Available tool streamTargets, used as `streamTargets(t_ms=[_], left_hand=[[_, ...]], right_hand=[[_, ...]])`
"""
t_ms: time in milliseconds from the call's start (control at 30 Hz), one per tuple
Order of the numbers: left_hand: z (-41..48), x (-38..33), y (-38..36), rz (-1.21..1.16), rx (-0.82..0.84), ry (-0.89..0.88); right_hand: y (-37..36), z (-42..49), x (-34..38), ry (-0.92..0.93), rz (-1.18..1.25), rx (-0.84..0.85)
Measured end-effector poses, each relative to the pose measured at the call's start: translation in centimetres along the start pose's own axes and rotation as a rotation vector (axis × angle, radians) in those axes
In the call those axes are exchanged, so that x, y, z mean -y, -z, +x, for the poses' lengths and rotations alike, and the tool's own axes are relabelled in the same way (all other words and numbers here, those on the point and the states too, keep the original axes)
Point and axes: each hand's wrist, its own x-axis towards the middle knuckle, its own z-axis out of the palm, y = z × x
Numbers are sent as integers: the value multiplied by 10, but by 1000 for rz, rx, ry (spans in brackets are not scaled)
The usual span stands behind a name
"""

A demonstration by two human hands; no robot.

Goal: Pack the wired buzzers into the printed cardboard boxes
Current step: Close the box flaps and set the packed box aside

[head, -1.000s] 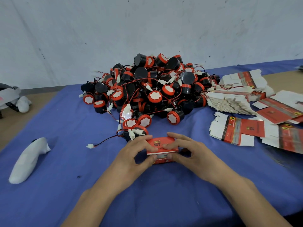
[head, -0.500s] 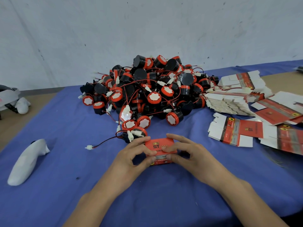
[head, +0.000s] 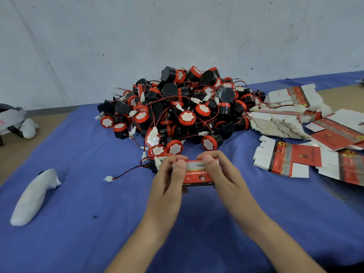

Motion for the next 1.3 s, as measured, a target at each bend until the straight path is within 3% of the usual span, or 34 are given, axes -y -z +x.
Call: streamTargets(t_ms=[167,767,1000,1167,1300], left_hand=[[-3,-8,-20,-48,-118,-88],[9,-20,-57,-126,-229,-76],[-34,-8,-78,-326,-351,124],[-60,-14,-90,-275,-213,112],[-57,-49,-115,-461,-158,231]], right_hand=[[-19,-1,9,-30,241,-20],[-14,4,20,-35,247,-330],[-18,-17,24,-135,240,-527],[3,-35,46,-67,157,-633],[33,-61,69,-53,329,-689]])
